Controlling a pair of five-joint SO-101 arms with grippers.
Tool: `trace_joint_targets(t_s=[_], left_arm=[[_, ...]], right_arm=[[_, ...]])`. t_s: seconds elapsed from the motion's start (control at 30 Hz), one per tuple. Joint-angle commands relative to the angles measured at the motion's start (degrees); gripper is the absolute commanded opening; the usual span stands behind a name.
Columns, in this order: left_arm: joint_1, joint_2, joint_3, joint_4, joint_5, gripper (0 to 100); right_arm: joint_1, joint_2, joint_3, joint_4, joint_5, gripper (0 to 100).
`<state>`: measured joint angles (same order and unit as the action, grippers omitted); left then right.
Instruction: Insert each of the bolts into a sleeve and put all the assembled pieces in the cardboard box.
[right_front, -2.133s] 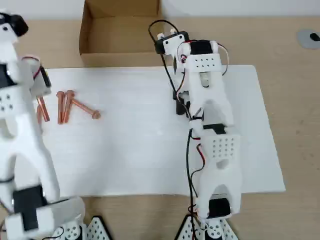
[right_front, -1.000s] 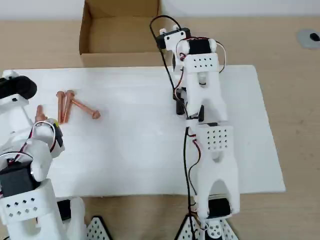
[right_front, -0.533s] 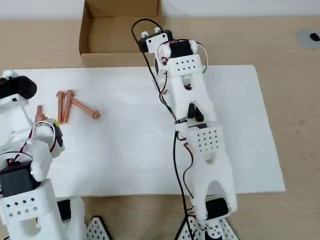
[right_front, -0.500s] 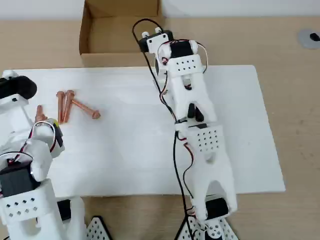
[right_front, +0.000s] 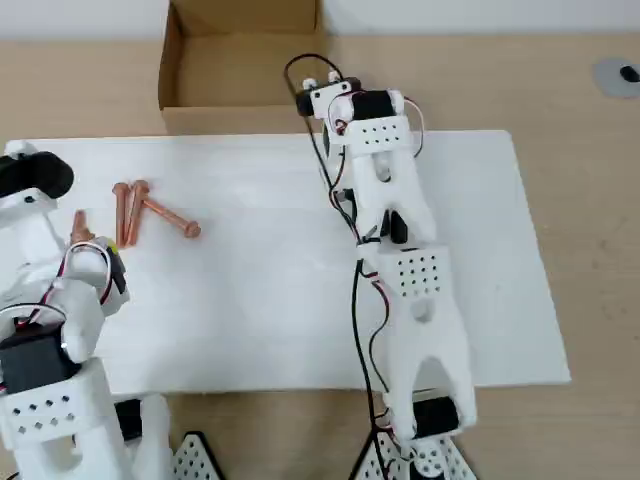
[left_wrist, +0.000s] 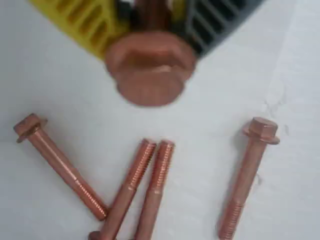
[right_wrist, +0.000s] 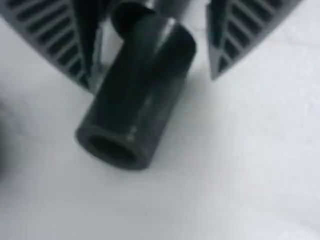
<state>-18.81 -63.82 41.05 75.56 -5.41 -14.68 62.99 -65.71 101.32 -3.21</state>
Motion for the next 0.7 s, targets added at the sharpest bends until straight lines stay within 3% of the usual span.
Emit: trace_joint_targets(t_s=[0.0, 0.3, 0.67], left_arm=[[0.5, -0.9, -0.3, -1.0, 0.1, 1], [0.5, -0.9, -0.3, -1.1, 0.1, 1], [0.6, -0.9, -0.8, -1.1, 0.0, 1]], right_arm=[[1.1, 0.7, -0.7, -1.0, 0.1, 18.4], [1.2, 0.4, -0.8, -1.8, 0.1, 2.3], [0.6, 0.4, -13.1, -0.9, 3.3, 1.0]])
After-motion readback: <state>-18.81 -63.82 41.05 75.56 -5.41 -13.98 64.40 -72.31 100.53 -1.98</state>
